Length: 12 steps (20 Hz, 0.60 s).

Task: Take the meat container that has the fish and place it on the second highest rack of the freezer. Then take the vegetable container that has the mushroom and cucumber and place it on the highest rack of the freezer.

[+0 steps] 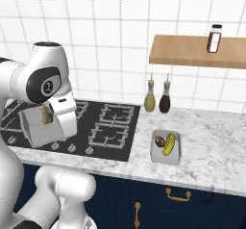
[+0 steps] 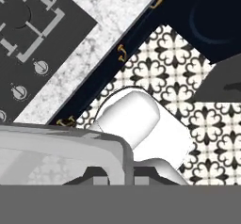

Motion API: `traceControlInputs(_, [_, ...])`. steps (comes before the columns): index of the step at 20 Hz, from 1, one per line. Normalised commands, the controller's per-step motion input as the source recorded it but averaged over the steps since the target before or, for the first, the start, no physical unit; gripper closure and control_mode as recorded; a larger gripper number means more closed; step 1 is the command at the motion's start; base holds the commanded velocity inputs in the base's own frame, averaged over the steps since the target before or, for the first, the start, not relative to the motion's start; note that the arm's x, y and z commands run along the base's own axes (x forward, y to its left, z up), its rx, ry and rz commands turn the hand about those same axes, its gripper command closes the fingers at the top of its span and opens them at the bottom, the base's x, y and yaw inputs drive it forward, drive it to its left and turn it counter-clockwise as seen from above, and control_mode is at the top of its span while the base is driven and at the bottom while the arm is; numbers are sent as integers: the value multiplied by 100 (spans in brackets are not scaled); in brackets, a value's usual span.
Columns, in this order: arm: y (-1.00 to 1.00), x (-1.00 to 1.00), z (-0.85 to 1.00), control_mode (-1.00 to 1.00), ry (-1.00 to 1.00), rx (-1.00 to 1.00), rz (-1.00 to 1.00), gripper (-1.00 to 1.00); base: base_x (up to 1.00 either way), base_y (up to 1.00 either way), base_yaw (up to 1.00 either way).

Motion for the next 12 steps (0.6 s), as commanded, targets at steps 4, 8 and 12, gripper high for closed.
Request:
traceControlInputs(4, [0, 0, 0, 100, 0, 0, 0, 100, -40, 98, -33])
traceControlInputs(8, [0, 0, 0, 100, 0, 0, 0, 100, -64, 66, -60])
traceControlInputs(12, [0, 0, 0, 100, 0, 0, 0, 100, -75, 31, -75])
